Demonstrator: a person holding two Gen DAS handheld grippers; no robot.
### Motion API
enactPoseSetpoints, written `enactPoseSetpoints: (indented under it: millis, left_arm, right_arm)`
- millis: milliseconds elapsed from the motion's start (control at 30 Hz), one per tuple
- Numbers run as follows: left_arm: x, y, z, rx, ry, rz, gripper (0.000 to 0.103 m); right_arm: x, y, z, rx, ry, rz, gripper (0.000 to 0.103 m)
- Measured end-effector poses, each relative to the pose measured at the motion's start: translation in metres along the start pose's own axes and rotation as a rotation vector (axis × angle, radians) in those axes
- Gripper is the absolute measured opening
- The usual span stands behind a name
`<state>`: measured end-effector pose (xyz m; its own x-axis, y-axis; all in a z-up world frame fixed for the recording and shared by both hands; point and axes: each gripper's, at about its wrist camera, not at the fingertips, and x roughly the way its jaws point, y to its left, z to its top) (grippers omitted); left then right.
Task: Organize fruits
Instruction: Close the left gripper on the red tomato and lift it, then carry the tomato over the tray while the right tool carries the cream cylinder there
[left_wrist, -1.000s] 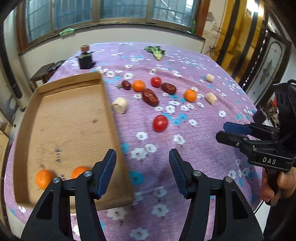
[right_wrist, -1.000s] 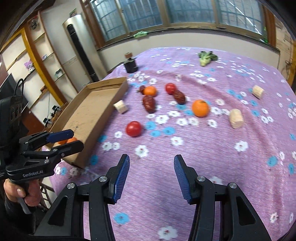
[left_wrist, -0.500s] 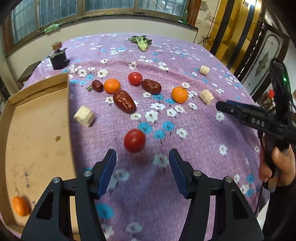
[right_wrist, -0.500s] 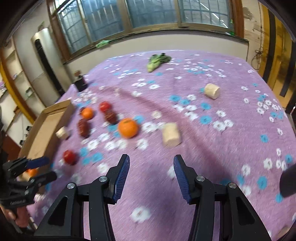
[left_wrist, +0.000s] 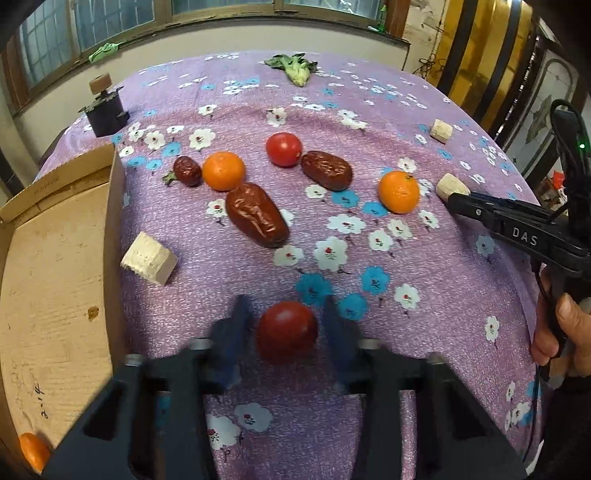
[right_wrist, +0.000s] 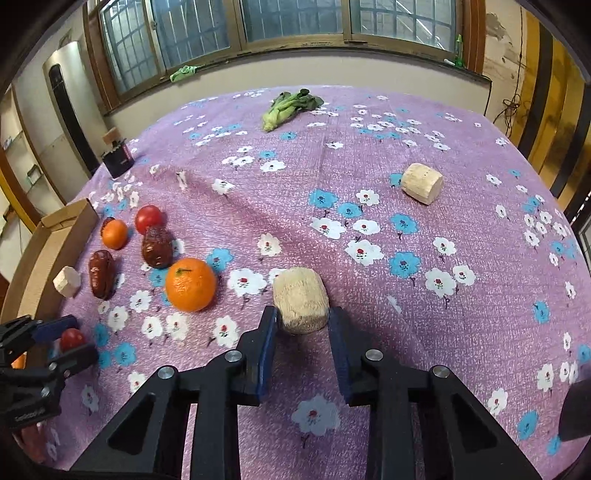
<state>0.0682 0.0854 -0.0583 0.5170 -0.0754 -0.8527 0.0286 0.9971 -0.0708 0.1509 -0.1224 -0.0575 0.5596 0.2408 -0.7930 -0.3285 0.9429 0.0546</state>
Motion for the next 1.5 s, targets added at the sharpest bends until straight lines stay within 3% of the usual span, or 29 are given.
enactPoseSetpoints:
  millis: [233,733,1500]
  left_arm:
    - [-0.020,0.001,-0.013,-0.006,-0.036,-0.026,0.028]
    - [-0.080,0.030,-0.042,-0.049,-0.138,0.030,0.028]
    - [-0.108,0.085,-0.070,-0.143,-0.179,0.118,0.028]
  right_arm:
    - [-0.039,0.022,-0.012,0.007,-0.052,0.099,0.029]
    - [-0.082,0.116,-0.040,-0.083,-0.066,0.287,0.028]
    - [-0.098,0.185,-0.046,-0.194,-0.055,0.352,0.028]
